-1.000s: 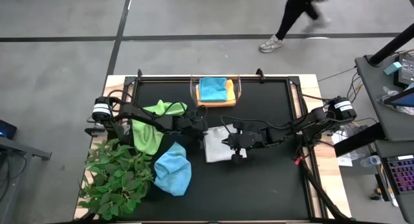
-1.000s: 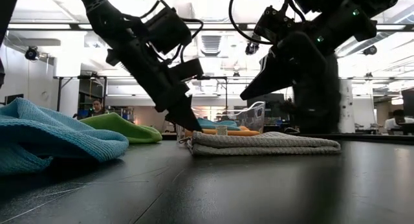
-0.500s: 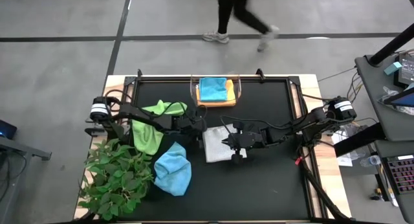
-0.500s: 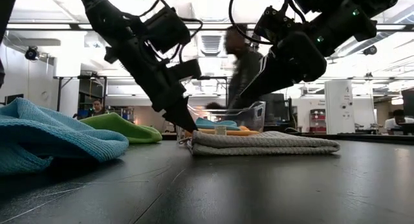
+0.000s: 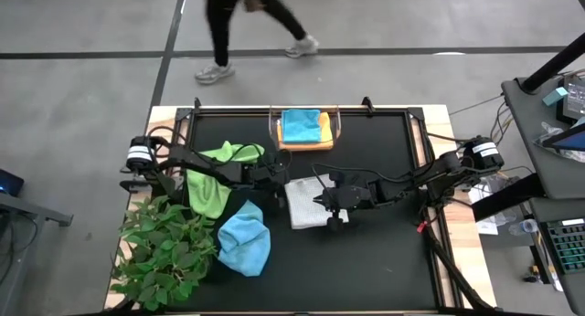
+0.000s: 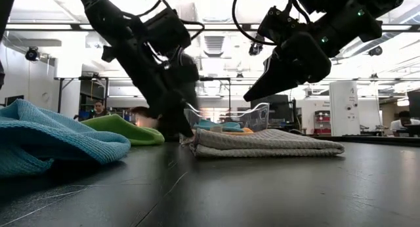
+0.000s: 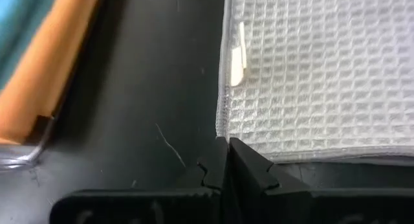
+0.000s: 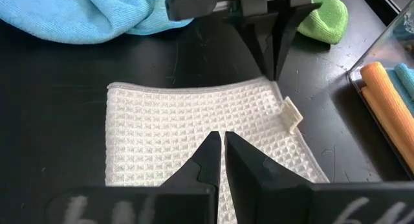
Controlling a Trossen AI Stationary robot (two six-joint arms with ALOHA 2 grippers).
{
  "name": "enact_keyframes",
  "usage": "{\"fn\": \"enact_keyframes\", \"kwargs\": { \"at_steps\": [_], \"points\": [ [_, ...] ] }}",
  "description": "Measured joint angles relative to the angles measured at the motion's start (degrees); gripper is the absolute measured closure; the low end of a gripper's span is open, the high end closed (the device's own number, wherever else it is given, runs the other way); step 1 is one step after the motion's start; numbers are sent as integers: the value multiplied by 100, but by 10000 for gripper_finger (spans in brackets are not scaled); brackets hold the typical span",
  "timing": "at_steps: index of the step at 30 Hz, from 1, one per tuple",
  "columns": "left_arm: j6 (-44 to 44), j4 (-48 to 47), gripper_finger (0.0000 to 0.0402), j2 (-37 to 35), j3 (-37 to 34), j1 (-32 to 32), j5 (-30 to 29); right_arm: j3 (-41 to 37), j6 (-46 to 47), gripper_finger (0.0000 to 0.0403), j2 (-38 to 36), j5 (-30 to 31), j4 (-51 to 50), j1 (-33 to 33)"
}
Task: Fold microfiber towels
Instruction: Fold the gray microfiber cloth
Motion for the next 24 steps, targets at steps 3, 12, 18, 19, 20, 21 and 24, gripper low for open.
{"fn": "enact_keyframes", "kwargs": {
  "at_steps": [3, 12, 18, 19, 20, 21, 24],
  "points": [
    [-4, 119, 401, 49, -3, 0, -24, 0, 2, 388, 0, 0, 2, -11],
    [-6, 304, 401, 67, 0, 0, -26, 0, 0, 388, 0, 0, -26, -13],
    [-6, 136, 401, 58, 6, 0, -22, 0, 0, 388, -4, 0, -44, -13],
    [-6, 40, 401, 52, 14, 0, -22, 0, -2, 388, -4, 0, -44, -13],
    [-6, -36, 399, 48, 23, 0, -22, 0, -2, 388, -7, 0, -42, -13],
    [-5, -60, 395, 49, 28, 0, -22, 0, -2, 388, -7, 0, -43, -13],
    [-6, -75, 368, 44, 28, 0, -20, 0, 0, 388, -14, 0, -43, -13]
  ]
}}
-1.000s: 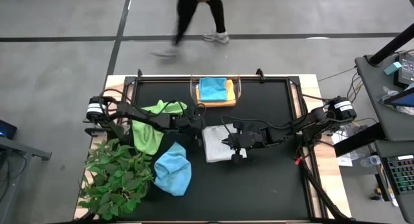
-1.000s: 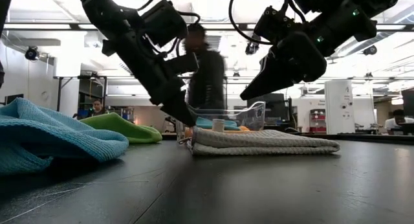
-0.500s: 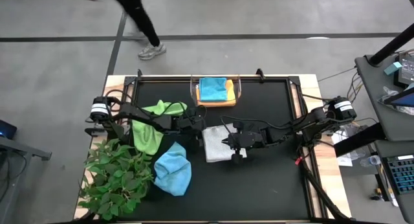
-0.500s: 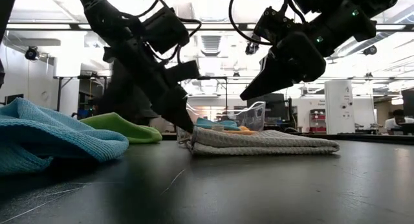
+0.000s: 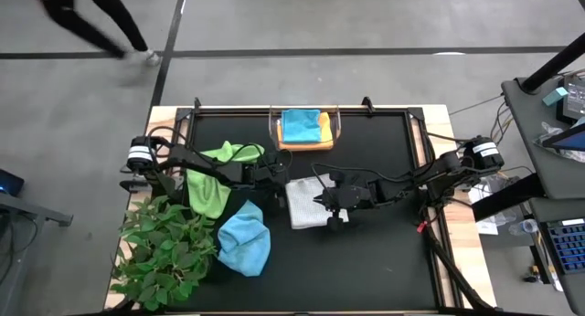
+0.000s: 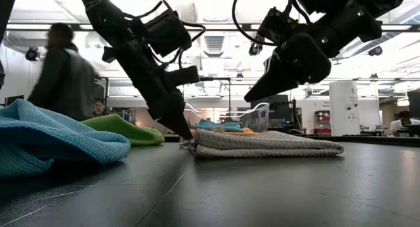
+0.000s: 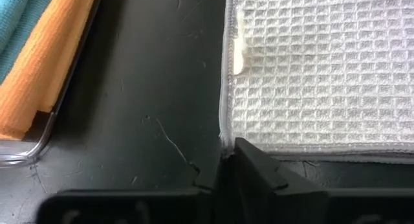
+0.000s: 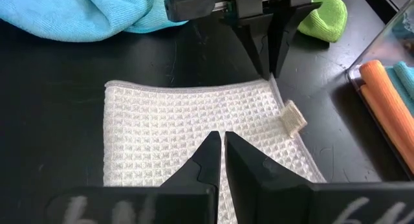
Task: Fold microfiber towels
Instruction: Fold the gray microfiber cloth
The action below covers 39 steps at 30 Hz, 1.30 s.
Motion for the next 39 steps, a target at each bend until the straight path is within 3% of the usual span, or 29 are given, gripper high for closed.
{"fn": "enact_keyframes", "kwargs": {
  "at_steps": [7, 12, 20, 26, 39],
  "points": [
    [2, -132, 281, -55, 4, -2, 0, 0, 2, 388, -39, -1, -19, -9],
    [7, -613, 245, -279, 94, -18, 4, 0, 346, 388, -263, -7, -153, -84],
    [2, -700, 240, -772, 105, -202, 13, 0, 890, 374, -986, -13, -1135, -195],
    [5, -157, 240, -864, 76, -532, 90, -3, 1300, 373, -1358, -18, -1631, -199],
    [4, 102, 240, -675, 63, -914, 192, -2, 1459, 374, -1270, -60, -2629, -195]
  ]
}}
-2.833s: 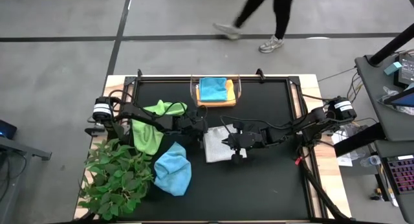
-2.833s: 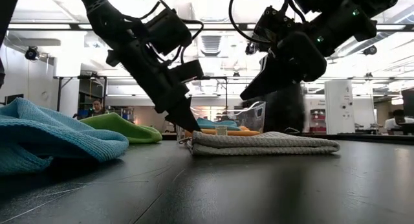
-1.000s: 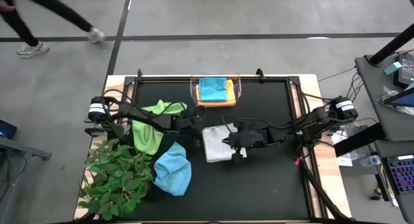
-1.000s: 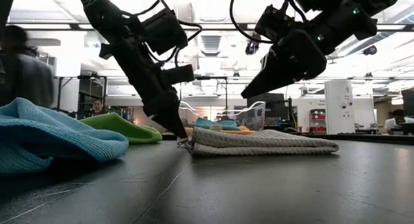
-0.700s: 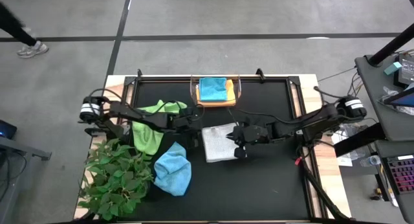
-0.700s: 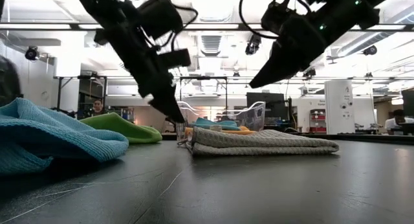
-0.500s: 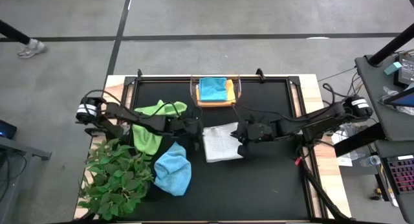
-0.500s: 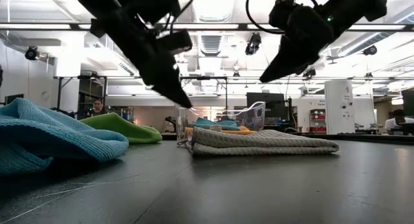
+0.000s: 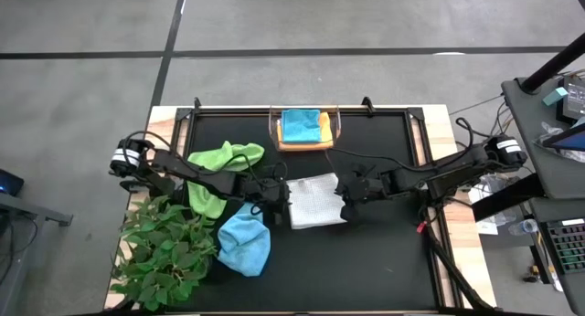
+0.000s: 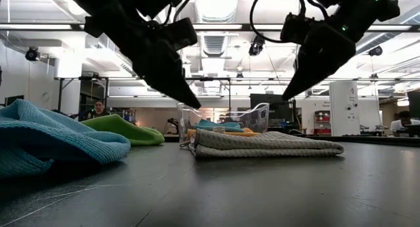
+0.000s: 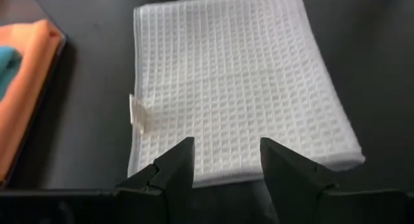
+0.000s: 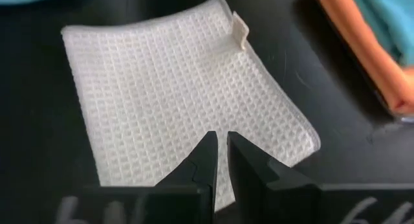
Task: Fold microfiber towels
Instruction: Fold the gray microfiber cloth
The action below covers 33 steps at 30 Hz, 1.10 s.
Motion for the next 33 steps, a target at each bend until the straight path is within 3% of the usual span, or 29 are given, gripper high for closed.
{"fn": "enact_keyframes", "kwargs": {
  "at_steps": [5, 9, 18, 29, 33],
  "points": [
    [-2, 288, 240, 89, -17, -8, 12, 1, 104, 374, 30, -104, -67, -2],
    [0, 690, 240, 220, -80, -8, 61, 2, 970, 370, 27, -190, -73, -26],
    [-4, 799, 240, 586, -131, -15, 108, 2, 2171, 364, -3, -1323, -278, -230],
    [-19, 944, 240, 899, -110, -19, 141, -3, 2532, 364, 58, -1134, -581, -358],
    [-20, 867, 240, 928, -124, -19, 142, -3, 3064, 364, 119, -994, -626, -466]
  ]
}}
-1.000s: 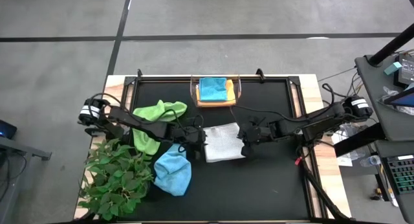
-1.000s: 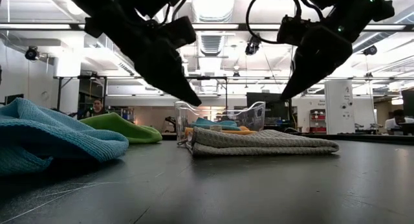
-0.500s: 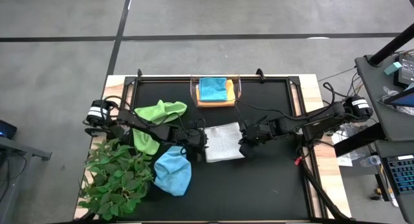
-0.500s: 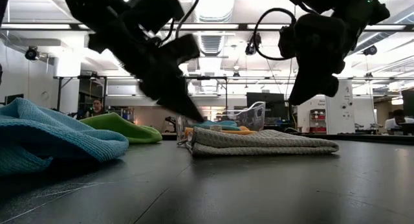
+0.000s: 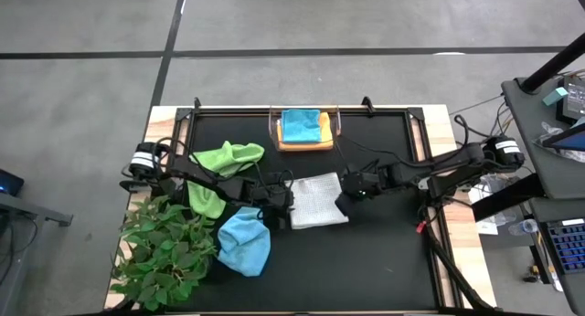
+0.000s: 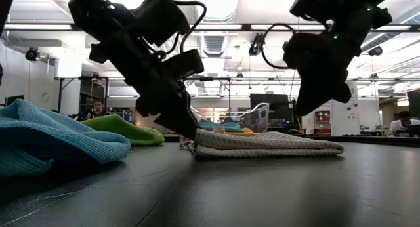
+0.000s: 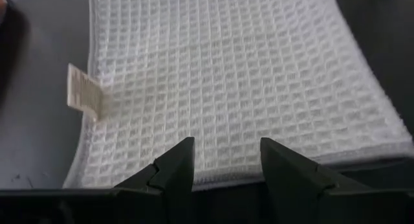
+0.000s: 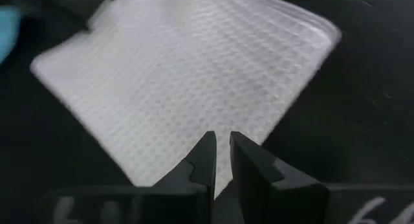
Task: Fold microfiber towels
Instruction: Fold the gray microfiber cloth
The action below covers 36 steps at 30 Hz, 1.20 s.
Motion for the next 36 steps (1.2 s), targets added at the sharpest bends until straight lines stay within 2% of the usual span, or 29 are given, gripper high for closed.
{"fn": "enact_keyframes", "kwargs": {
  "at_steps": [4, 7, 17, 22, 29, 36],
  "points": [
    [2, 20, 240, -4, -5, 0, -4, -2, 178, 354, 0, -9, -307, -127],
    [2, 25, 240, -4, -8, 2, -7, -2, 153, 330, -3, -11, -564, -212],
    [2, 21, 240, -4, -73, 4, -9, -4, 294, 193, 70, -190, -580, -305],
    [2, 24, 240, -4, -107, 4, -11, -27, 360, 149, 328, -379, -389, -299],
    [-24, 45, 240, -13, -218, 4, -13, -52, 274, 149, 861, -654, 314, -299],
    [-136, 49, 240, -13, -262, 4, -44, -52, 247, 197, 940, -661, 698, -336]
  ]
}}
